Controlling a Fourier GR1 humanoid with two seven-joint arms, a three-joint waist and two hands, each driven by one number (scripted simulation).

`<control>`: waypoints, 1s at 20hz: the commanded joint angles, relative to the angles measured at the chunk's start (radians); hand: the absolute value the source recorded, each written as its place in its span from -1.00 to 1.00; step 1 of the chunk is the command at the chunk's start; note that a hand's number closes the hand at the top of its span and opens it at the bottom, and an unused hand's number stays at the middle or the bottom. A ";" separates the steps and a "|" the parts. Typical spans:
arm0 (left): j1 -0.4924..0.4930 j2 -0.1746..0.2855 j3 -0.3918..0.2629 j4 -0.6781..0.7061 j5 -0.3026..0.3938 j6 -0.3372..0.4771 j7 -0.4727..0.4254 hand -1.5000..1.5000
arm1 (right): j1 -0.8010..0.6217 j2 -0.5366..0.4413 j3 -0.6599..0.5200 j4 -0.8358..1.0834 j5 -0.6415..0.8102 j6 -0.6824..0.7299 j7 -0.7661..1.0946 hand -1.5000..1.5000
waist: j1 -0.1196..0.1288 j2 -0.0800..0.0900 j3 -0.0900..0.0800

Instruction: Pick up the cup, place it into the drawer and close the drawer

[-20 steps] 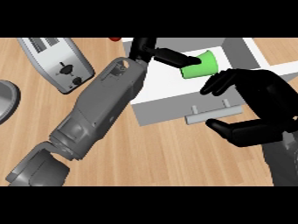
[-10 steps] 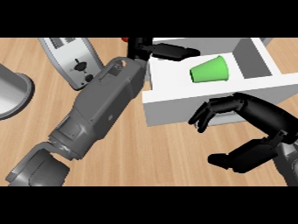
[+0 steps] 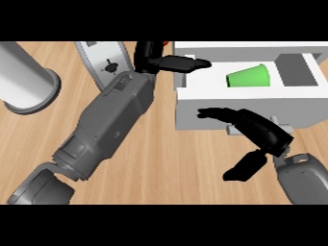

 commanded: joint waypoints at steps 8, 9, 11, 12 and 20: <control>0.164 0.075 0.015 -0.115 0.007 -0.100 -0.019 -1.00 | -0.197 0.099 0.053 0.680 0.264 -0.207 -0.244 1.00 | 0.094 0.001 0.002; 0.153 0.086 0.027 -0.149 0.019 -0.086 0.011 -1.00 | -0.209 0.076 0.026 0.738 0.263 -0.232 -0.321 1.00 | 0.089 -0.003 0.002; 0.197 0.092 0.001 -0.149 -0.001 -0.112 0.009 -1.00 | -0.288 0.092 -0.011 0.833 0.257 -0.258 -0.361 1.00 | 0.101 0.004 0.003; 0.216 0.086 0.016 -0.185 0.019 -0.114 -0.008 -1.00 | -0.290 0.050 -0.050 0.845 0.232 -0.260 -0.419 1.00 | 0.122 0.004 0.004; 0.306 0.145 -0.011 -0.275 0.014 -0.166 0.046 -1.00 | -0.523 -0.003 -0.225 1.052 0.162 -0.319 -0.478 1.00 | 0.163 0.012 0.005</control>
